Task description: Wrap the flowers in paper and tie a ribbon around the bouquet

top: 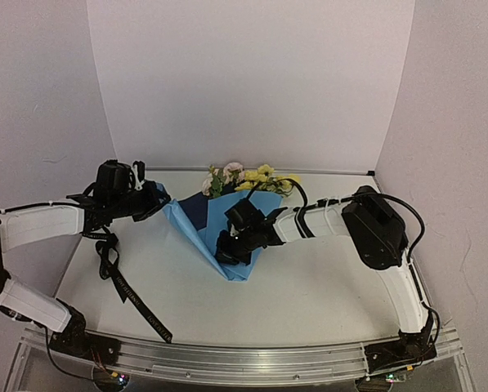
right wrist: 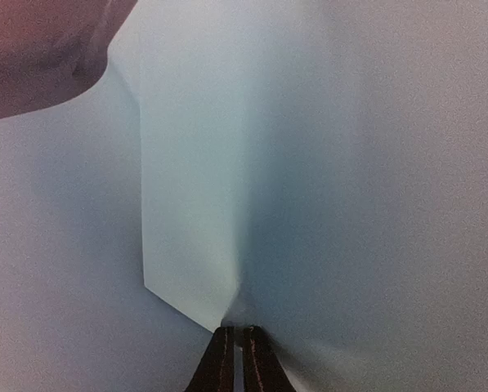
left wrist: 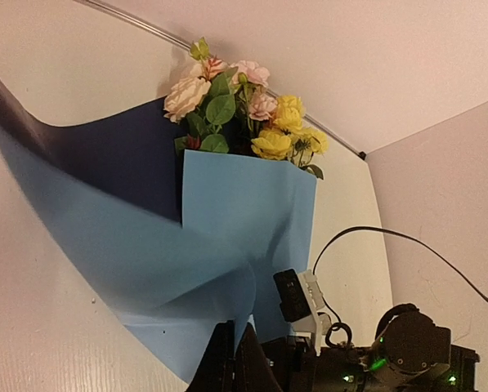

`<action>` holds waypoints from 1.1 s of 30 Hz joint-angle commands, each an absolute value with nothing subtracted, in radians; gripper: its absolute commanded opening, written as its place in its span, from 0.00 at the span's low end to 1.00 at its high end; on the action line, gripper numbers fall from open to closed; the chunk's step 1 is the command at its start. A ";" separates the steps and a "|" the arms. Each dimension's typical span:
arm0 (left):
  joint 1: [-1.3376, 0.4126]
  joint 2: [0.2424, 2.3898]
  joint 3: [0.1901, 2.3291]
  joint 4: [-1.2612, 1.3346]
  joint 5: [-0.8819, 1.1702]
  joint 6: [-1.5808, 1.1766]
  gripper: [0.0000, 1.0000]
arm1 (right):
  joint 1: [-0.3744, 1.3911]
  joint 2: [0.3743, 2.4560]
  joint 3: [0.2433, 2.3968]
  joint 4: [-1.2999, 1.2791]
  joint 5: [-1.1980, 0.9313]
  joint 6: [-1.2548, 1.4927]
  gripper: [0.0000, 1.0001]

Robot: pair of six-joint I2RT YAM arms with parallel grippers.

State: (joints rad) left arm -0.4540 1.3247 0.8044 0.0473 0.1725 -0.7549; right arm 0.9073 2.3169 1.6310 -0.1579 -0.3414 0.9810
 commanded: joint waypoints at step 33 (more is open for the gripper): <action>-0.669 1.718 1.174 0.130 0.486 -0.712 0.00 | 0.916 2.243 1.401 0.014 -0.279 1.032 0.13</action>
State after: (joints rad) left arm -0.6704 1.7014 1.1947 0.0391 0.4404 -0.6970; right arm 0.9384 2.2503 1.5045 -0.0471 -0.2284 0.9724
